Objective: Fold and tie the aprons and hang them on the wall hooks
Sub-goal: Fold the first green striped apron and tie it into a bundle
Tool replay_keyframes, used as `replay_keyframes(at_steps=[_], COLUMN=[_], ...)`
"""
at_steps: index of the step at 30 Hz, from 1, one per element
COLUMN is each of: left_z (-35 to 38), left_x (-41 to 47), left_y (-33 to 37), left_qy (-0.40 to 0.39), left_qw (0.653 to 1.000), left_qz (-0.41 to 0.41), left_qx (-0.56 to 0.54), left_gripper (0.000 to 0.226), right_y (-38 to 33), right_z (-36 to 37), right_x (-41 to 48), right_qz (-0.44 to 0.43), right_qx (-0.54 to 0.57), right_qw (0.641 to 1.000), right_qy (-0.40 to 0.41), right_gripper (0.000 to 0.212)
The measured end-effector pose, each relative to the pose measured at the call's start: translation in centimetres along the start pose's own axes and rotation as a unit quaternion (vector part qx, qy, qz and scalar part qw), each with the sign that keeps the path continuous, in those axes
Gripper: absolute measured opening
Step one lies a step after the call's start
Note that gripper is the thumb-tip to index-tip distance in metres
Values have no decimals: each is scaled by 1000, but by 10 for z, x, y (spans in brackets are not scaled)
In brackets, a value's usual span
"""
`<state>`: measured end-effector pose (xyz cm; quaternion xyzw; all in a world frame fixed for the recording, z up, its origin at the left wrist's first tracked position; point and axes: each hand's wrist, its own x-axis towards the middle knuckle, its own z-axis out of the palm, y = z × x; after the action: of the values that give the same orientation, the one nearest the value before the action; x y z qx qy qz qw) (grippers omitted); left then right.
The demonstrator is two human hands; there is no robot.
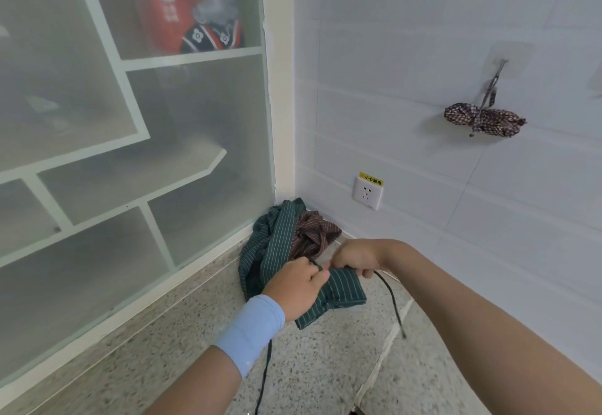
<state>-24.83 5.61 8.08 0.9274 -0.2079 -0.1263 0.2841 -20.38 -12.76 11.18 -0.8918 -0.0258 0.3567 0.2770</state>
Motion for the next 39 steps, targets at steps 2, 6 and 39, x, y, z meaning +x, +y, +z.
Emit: replay_keyframes(at_steps=[2, 6, 39], left_z=[3, 11, 24], left_x=[4, 10, 7], left_y=[-4, -10, -24], left_qy=[46, 55, 160], left_qw=[999, 995, 897], left_qz=[-28, -85, -15], left_qx=[0, 1, -412], left_gripper=[47, 49, 31], right_y=[-14, -26, 43], right_z=[6, 23, 74], right_x=[0, 2, 3], right_qz=[-45, -88, -120], right_qx=[-179, -343, 148], right_qw=[980, 917, 964], right_qy=[67, 183, 186], right_gripper=[25, 23, 21])
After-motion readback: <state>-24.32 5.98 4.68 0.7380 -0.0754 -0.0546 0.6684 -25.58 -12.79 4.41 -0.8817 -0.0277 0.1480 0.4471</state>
